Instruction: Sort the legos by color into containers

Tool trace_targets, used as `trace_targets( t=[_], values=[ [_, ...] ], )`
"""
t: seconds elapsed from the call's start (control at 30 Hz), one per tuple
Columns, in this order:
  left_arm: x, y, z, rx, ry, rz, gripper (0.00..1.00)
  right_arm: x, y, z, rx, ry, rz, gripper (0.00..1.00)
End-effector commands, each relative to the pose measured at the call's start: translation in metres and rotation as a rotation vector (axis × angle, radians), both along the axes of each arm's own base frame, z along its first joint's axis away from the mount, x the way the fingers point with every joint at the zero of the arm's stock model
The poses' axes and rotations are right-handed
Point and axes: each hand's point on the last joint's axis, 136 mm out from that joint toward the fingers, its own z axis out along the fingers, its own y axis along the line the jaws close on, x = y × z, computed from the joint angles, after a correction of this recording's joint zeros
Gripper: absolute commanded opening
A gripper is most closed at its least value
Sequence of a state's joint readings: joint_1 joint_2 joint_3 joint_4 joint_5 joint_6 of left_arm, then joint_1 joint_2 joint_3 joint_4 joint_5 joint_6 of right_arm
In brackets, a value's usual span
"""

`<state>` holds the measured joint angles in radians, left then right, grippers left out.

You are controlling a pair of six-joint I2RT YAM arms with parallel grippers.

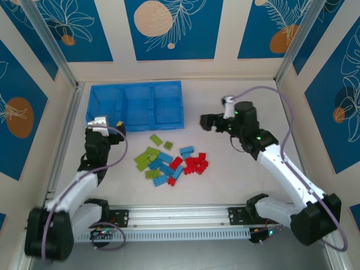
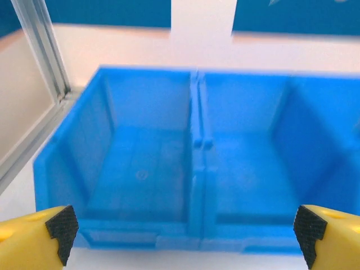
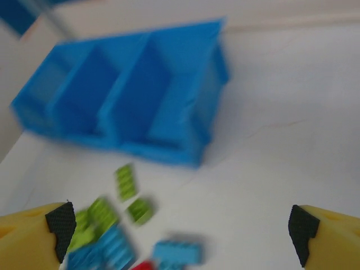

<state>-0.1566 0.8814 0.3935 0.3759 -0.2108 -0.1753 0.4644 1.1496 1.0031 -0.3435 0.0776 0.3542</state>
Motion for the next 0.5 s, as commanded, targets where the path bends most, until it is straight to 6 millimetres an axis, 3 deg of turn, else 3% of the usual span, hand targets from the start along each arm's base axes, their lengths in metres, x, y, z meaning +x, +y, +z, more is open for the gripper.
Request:
trace_targets(
  t=[0.0,0.13,0.3,0.47],
  values=[
    [-0.038,-0.038,0.005,-0.195,0.132,-0.112,1.0,-0.055,0.033,-0.069,-0.16,0.388,0.17,1.0],
    [-0.08,-0.083,0.033,-0.067,0.252,-0.324,1.0,-0.057,0.077,-0.102,-0.273,0.466,0.292,1.0],
    [-0.124,-0.105,0.038,0.098,0.522,-0.538,1.0,-0.047,0.079,-0.147,-0.347,0.584,0.248,0.99],
    [-0.132,-0.108,0.028,0.214,0.596,-0.618,1.0,-0.047,0.079,-0.178,-0.413,0.65,0.239,0.99]
  ],
)
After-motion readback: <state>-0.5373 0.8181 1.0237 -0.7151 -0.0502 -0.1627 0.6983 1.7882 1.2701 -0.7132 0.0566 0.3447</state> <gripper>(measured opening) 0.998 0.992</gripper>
